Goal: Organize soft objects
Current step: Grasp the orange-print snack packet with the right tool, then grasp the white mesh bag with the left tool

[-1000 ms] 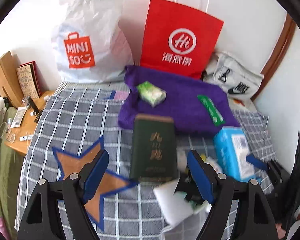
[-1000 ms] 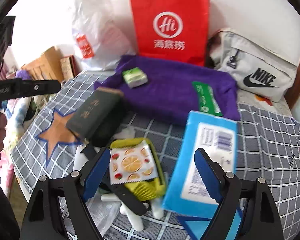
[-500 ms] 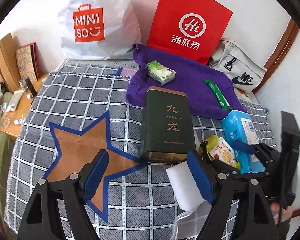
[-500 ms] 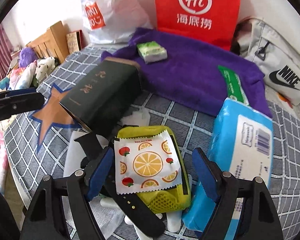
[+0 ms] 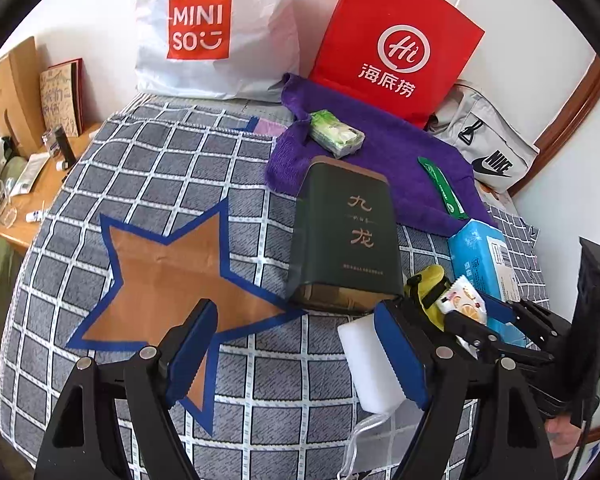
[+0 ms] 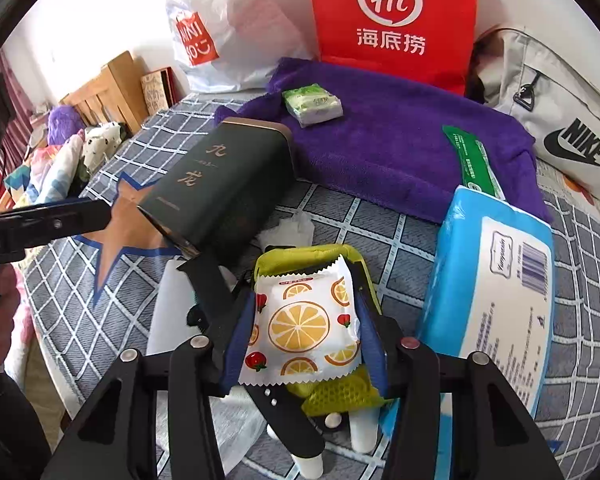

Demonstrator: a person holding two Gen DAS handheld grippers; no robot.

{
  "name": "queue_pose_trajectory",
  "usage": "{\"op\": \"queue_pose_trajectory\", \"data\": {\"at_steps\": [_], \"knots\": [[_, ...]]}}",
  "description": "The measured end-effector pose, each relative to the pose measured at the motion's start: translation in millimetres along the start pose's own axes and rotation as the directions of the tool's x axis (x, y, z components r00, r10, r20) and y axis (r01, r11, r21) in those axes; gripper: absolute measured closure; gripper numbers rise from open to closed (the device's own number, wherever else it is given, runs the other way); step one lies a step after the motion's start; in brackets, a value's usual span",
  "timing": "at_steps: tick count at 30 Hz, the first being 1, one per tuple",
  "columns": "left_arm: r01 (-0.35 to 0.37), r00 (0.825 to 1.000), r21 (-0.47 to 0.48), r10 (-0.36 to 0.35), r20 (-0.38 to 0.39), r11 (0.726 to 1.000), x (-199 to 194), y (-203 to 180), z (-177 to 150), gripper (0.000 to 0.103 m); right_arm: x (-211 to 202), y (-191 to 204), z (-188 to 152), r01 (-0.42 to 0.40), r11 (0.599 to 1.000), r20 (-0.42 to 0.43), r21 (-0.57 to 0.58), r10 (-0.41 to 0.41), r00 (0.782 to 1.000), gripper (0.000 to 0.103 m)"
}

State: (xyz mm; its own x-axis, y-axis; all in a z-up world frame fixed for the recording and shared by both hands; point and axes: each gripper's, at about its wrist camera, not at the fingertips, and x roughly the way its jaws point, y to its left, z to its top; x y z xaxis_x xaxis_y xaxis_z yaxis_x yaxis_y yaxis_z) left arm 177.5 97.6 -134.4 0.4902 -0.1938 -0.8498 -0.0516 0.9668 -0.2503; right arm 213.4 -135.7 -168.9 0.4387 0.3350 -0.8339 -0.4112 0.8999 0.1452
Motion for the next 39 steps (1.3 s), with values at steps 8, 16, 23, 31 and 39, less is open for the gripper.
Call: {"op": "queue_pose_trajectory", "data": {"at_steps": [8, 16, 23, 31, 39], "knots": [[-0.012, 1.0, 0.002, 0.012, -0.005, 1.0, -9, -7, -17, 0.023, -38, -7, -16, 0.001, 0.998, 0.077, 0.061, -0.005, 0.997, 0.054], [-0.03, 0.999, 0.051, 0.032, -0.036, 0.998, -7, -32, -41, 0.023, -68, -15, -57, 0.04, 0.995, 0.113, 0.09, -0.05, 0.992, 0.054], [-0.048, 0.996, 0.104, 0.056, -0.074, 0.993, 3, -51, -66, 0.023, -74, -35, -92, 0.053, 0.989, 0.093, 0.142, -0.066, 0.993, 0.054], [-0.029, 0.989, 0.151, 0.05, -0.139, 0.988, 29, -67, -96, 0.023, -75, -50, -119, 0.039, 0.981, 0.097, 0.192, -0.058, 0.994, 0.054], [-0.048, 0.982, 0.186, 0.081, -0.173, 0.981, 43, -89, -110, 0.007, -73, -70, -136, 0.044, 0.969, 0.088, 0.242, -0.067, 0.994, 0.054]]}}
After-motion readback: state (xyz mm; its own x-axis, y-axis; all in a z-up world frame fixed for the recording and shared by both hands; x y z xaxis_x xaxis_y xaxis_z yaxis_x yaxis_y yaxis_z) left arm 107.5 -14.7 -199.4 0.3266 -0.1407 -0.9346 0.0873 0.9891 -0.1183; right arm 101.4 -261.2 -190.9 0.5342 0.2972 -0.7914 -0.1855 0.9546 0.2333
